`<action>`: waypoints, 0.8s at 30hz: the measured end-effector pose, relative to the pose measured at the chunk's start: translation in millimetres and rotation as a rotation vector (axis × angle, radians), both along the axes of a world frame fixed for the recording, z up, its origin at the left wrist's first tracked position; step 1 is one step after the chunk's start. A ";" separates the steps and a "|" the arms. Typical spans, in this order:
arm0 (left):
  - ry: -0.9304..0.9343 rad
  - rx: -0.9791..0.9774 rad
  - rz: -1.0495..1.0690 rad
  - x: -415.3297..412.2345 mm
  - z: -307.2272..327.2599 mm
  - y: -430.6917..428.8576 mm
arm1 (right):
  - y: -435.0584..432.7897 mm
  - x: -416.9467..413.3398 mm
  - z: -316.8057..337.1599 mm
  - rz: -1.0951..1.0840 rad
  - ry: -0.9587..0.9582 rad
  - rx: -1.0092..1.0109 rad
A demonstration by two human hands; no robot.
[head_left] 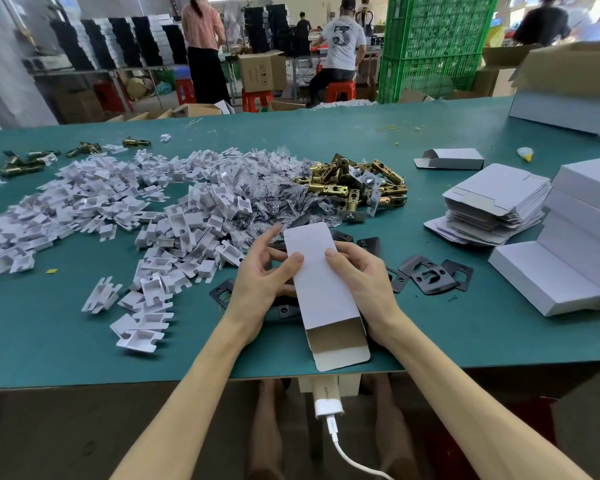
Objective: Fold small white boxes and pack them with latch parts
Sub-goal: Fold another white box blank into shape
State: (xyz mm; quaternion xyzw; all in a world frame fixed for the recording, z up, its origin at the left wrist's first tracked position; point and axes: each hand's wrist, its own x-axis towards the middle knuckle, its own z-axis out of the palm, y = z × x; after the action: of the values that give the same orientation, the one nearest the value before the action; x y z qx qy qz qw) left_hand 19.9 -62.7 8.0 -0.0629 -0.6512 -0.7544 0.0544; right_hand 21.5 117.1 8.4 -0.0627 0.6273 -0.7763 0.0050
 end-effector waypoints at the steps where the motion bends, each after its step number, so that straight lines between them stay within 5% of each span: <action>1: 0.003 0.001 -0.010 -0.7 -0.7 -1.0 | -0.1 0.0 0.1 0.002 -0.002 0.000; 24: -0.014 -0.019 -0.095 2.7 0.6 -1.3 | -0.7 1.6 2.9 0.018 -0.024 -0.041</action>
State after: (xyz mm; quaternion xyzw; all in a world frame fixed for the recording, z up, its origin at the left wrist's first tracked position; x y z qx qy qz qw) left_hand 22.6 -64.0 8.6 -0.0889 -0.6548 -0.7504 0.0133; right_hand 23.1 116.4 11.2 -0.0594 0.6104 -0.7897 0.0183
